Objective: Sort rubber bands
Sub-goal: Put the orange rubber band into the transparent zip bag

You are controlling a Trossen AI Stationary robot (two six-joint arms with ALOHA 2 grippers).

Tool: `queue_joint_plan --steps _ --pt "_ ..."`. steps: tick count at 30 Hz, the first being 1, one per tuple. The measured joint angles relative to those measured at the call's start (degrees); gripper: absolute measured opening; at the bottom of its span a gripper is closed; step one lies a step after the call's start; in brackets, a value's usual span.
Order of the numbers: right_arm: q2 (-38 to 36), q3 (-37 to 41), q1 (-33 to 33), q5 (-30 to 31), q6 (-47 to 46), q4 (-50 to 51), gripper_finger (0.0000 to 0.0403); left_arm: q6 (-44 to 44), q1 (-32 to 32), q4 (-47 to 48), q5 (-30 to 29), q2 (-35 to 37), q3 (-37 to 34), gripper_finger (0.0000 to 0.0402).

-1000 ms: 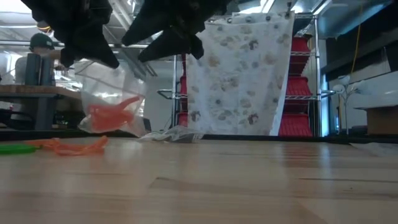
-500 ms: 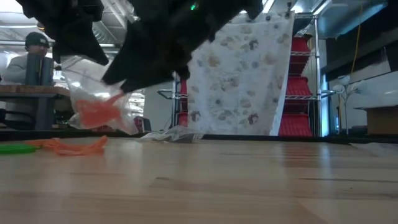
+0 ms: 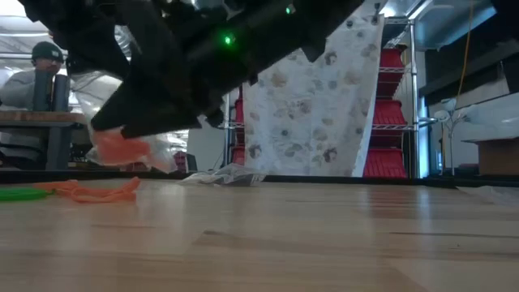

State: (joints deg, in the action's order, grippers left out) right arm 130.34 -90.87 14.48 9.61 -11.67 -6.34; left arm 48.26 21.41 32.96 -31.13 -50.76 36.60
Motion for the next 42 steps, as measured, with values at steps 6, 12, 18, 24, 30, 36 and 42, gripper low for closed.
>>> queue_joint_plan --steps 6,12,18,24,30,36,42 --pt "2.0 0.0 -0.4 0.8 0.1 -1.4 0.0205 -0.2 0.0 1.1 0.9 2.4 0.0 0.0" --pt "3.9 0.0 -0.7 0.5 0.1 -7.4 0.0205 0.0 -0.1 0.6 -0.2 2.7 0.0 0.0" --pt "3.9 0.0 -0.7 1.8 0.2 -7.2 0.0205 0.8 0.0 0.6 -1.0 2.7 0.0 0.0" --pt "3.9 0.0 -0.7 1.8 0.3 -6.7 0.0205 1.5 0.1 0.7 -1.2 2.6 0.0 0.0" --pt "3.9 0.0 -0.7 1.7 0.4 -6.2 0.0205 1.1 0.4 0.7 -0.3 2.6 0.0 0.0" --pt "4.4 0.0 -0.6 -2.9 0.5 -6.4 0.0205 1.3 0.4 0.7 0.7 2.6 0.0 0.0" --pt "6.1 0.0 -0.6 -1.6 2.1 -6.3 0.0205 1.3 0.5 1.0 0.7 2.6 0.0 0.0"
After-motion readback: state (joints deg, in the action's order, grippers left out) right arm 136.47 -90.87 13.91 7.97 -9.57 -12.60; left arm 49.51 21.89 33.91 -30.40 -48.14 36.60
